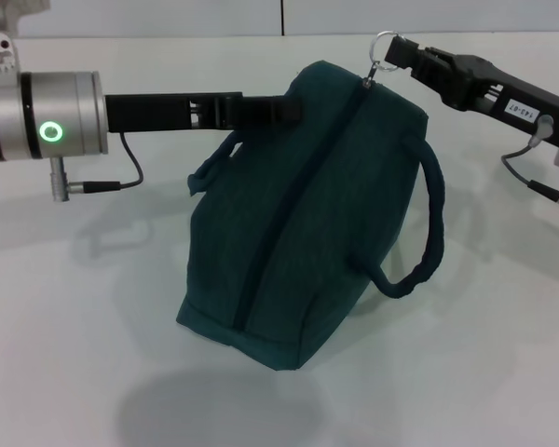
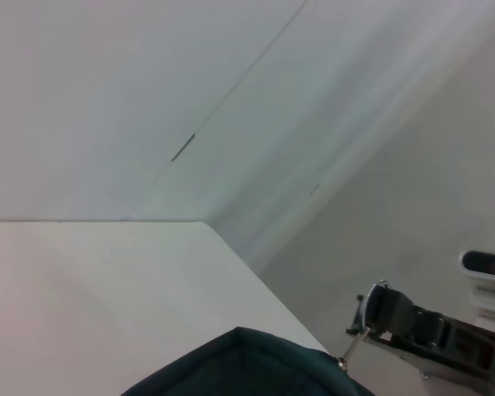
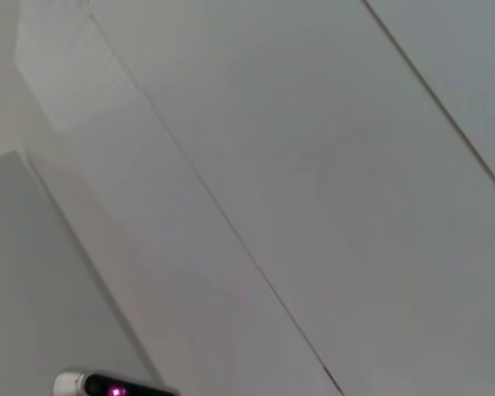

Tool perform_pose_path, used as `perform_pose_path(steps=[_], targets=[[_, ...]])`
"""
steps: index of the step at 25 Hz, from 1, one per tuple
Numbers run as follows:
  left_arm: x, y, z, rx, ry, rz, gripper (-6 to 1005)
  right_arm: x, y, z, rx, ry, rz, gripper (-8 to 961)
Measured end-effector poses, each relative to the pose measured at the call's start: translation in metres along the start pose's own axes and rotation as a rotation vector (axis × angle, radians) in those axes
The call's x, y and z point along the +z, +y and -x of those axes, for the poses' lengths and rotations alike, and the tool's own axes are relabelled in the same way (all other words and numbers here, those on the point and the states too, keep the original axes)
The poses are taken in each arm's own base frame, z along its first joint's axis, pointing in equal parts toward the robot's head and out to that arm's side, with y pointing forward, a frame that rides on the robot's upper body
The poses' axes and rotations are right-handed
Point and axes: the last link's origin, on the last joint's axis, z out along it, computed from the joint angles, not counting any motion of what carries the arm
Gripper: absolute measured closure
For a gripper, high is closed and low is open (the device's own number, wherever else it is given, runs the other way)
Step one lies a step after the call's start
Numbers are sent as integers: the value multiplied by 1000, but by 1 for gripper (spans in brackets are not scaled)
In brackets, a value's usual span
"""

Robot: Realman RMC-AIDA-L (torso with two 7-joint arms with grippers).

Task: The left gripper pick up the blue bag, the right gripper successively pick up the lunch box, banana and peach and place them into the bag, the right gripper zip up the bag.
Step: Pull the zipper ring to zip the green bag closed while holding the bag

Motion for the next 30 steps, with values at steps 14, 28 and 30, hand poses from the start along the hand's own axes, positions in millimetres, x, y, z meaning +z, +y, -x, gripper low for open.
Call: perform_pose_path(steps=[14, 28, 30], targets=[[0, 16, 8, 27, 8, 116, 946, -15, 1, -9, 131, -54, 8, 875], [2, 21, 17, 25, 5, 155, 947, -36, 0, -15, 224, -105, -21, 872], [2, 23, 18, 27, 4, 167, 947, -38, 0, -16, 228, -109, -26, 872]])
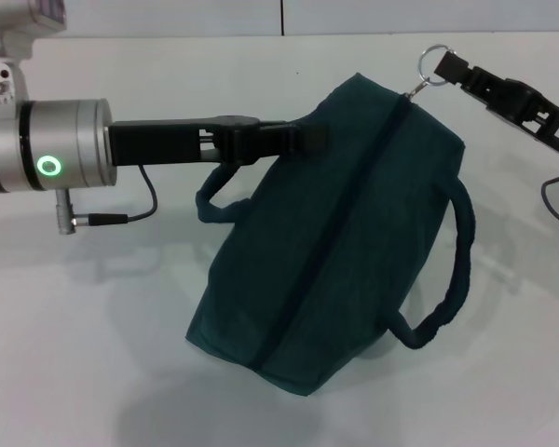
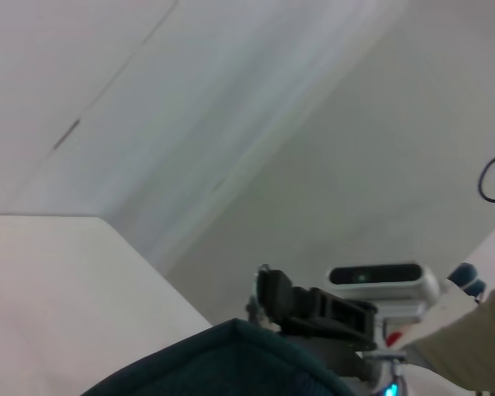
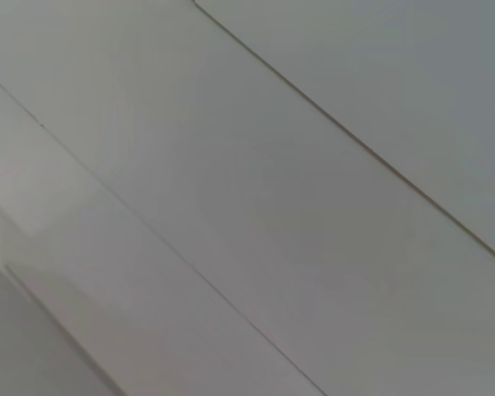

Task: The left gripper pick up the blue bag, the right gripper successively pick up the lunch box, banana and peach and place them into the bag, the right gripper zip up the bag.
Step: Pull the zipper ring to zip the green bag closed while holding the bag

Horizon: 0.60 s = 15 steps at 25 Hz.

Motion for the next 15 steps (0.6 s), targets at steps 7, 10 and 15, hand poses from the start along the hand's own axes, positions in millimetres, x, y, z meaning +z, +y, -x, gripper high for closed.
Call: perform_pose_path(steps=[7, 10, 15], targets=[[0, 7, 2, 26, 15, 55, 947, -5, -7, -5, 29, -3, -45, 870], [-2, 12, 1, 39, 38, 84, 947, -7, -10, -8, 43, 1, -65, 870], [-4, 13, 1, 40, 45, 94, 948, -8, -14, -10, 54, 10, -98, 869]])
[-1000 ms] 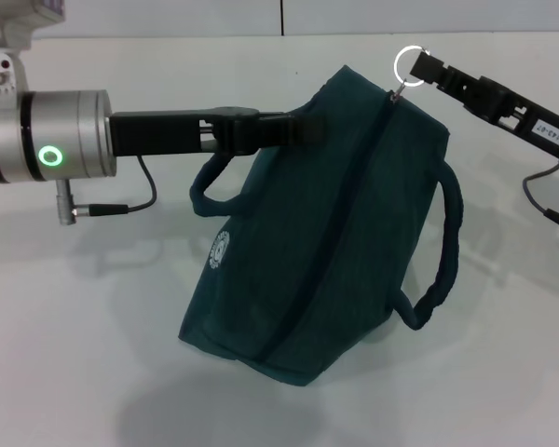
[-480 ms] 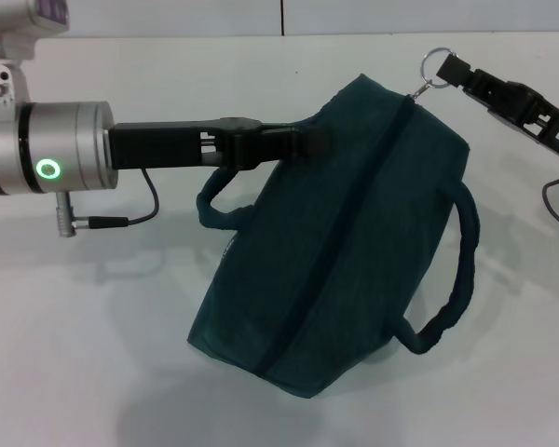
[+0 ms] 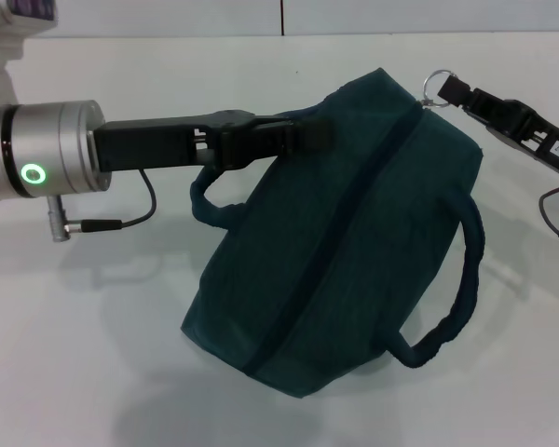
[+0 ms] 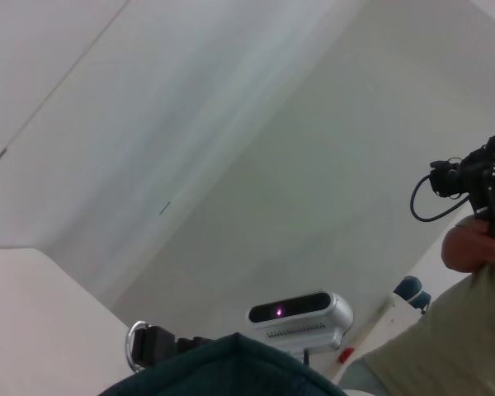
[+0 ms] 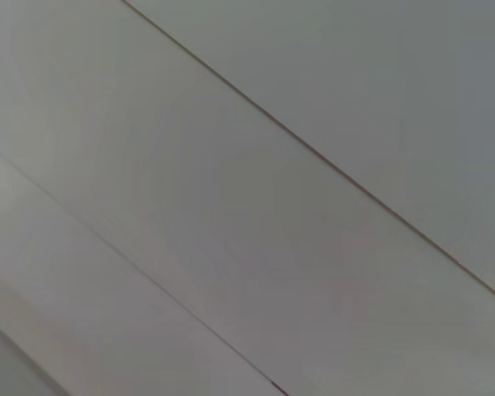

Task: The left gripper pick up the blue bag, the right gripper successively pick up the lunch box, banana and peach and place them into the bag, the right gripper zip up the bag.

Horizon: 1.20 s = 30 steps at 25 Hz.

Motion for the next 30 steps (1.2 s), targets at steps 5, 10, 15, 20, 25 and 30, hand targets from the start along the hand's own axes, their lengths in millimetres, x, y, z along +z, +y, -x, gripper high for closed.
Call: perform_pose_path(steps=[5, 10, 15, 20, 25, 30], targets=[[-1, -2, 0, -2, 19, -15, 948, 1, -2, 0, 2, 3, -15, 868], [1, -11, -3, -6, 53, -72, 948, -1, -2, 2, 1, -9, -13, 866], [2, -24, -7, -14, 76, -151, 949, -12, -7, 11, 25, -70, -43, 811], [13, -39, -13, -30, 88, -225, 949, -46, -17, 23, 29, -166, -113, 718], [27, -52, -18, -48, 90, -280, 949, -70, -20, 27, 32, -225, -147, 426], [38, -62, -23, -66, 105, -331, 950, -75, -19, 27, 26, -235, -142, 240]])
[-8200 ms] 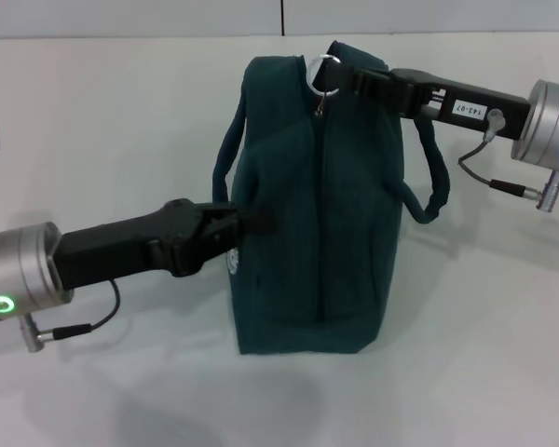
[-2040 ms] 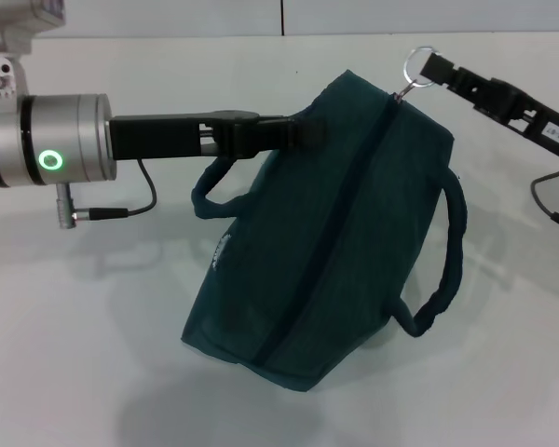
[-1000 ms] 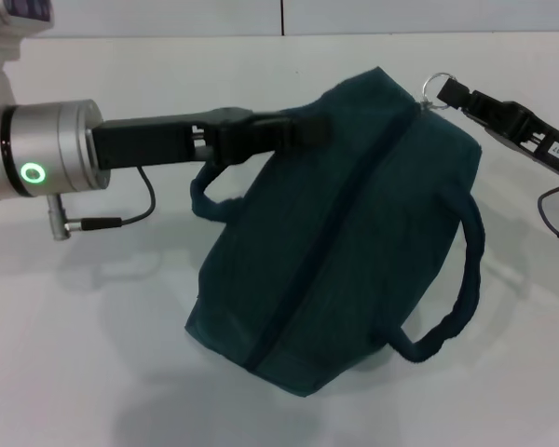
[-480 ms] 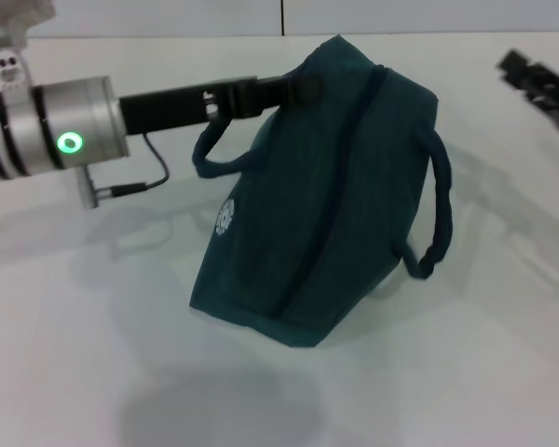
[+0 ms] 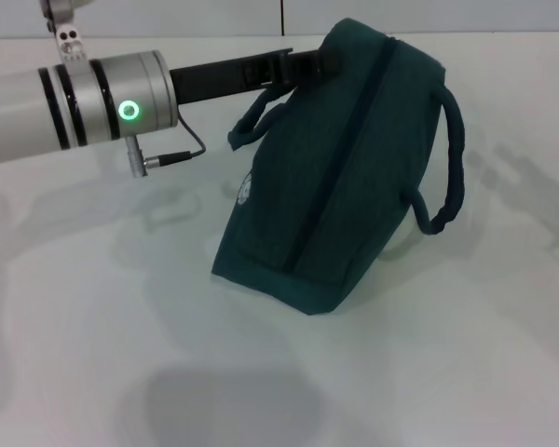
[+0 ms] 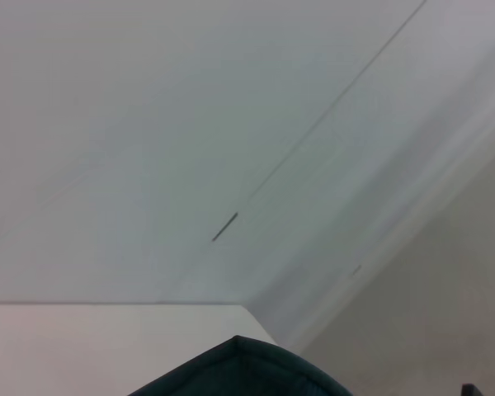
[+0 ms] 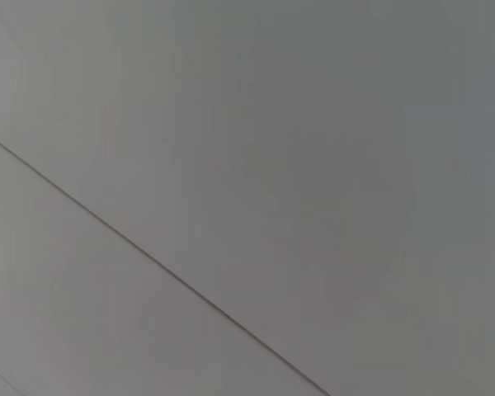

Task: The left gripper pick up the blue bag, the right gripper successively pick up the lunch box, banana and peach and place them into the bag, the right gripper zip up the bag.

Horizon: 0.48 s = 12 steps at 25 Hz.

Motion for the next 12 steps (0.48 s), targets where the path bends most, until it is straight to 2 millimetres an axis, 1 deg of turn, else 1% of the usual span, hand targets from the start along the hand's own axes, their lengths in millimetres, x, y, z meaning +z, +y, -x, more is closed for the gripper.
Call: perform_pose_path(steps=[1, 6, 9, 12], targets=[[1, 0, -1, 0, 3, 0, 950, 0, 0, 0, -1, 1, 1, 203], [0, 0, -2, 4, 10, -2, 950, 1, 2, -2, -9, 10, 12, 200], [-5, -2, -3, 1, 51, -4, 886, 3, 5, -3, -22, 20, 36, 200], [-14, -5, -4, -9, 109, -10, 780, 5, 9, -3, -35, 40, 63, 200]])
